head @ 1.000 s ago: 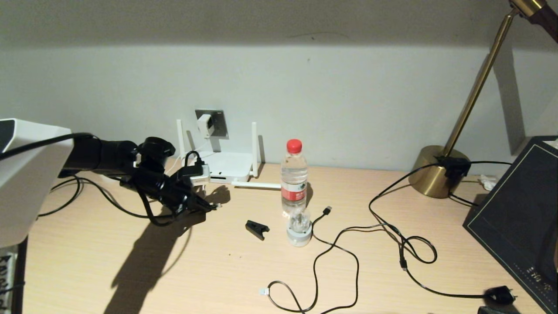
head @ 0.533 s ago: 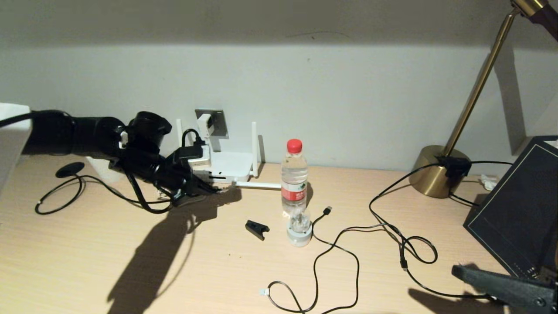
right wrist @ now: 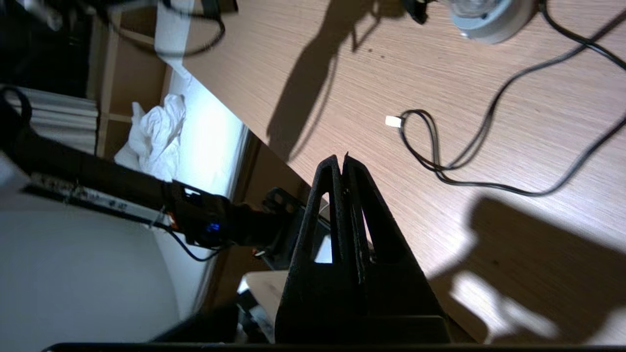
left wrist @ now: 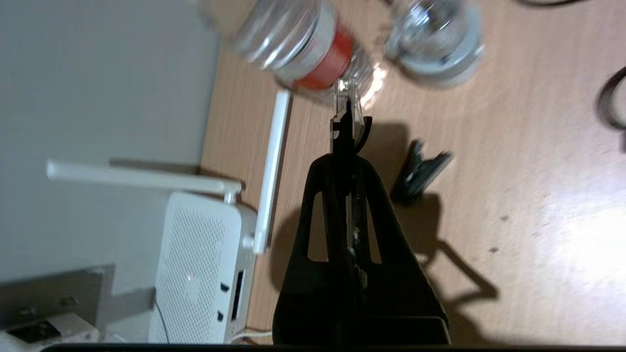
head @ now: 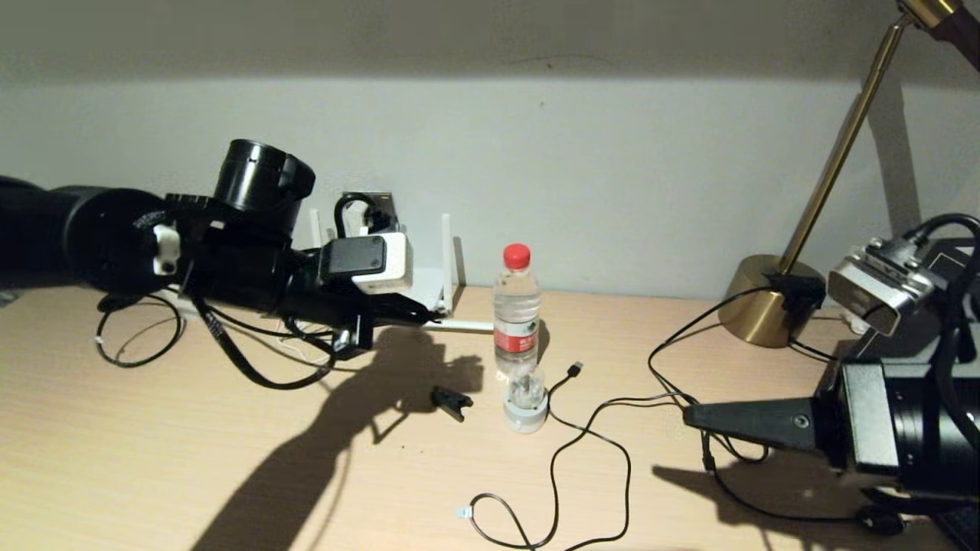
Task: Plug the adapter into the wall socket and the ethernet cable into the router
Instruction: Hand it to the other hand
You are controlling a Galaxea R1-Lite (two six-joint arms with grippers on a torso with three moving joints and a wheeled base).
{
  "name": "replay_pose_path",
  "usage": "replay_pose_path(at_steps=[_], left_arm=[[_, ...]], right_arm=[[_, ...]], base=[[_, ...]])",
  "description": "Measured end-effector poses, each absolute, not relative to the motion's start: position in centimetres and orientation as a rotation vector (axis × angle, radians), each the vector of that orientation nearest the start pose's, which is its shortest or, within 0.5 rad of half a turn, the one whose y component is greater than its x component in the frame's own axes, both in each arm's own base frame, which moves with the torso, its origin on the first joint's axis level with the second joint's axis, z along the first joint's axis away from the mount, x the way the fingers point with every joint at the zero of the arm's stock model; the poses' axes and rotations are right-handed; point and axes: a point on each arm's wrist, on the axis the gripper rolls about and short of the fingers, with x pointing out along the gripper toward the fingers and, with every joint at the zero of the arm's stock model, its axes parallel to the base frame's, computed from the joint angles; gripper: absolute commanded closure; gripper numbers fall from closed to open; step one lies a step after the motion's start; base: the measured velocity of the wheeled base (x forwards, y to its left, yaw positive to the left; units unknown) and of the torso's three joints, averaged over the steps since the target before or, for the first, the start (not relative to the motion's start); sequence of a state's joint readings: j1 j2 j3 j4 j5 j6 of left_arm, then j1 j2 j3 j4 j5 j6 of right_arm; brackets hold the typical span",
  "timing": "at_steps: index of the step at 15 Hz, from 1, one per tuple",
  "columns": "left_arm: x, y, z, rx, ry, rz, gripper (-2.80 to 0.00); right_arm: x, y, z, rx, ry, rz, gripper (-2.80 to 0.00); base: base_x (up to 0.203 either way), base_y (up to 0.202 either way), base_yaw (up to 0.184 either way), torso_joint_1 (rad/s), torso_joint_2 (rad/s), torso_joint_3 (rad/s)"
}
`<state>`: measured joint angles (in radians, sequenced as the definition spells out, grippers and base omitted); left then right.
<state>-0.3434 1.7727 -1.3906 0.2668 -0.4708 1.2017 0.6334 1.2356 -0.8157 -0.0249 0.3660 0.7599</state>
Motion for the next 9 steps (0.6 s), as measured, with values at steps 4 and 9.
replay_pose_path(at_steps=[4,9], left_arm=[[26.9,-13.5,24.8,1.066,-0.034,-1.070,0.00],[25.4,-15.2,25.4,1.042,-0.107,-1.121,0.00]], right_arm=[[17.3,14.4,25.4,0.630,0.798,0.787,-2.80],[19.8,16.8,25.1,0.604,0.703,0.849,-2.80]], base=[[0.000,0.000,0.000,0.000,0.00,0.000],[0.000,0.000,0.000,0.000,0.00,0.000]])
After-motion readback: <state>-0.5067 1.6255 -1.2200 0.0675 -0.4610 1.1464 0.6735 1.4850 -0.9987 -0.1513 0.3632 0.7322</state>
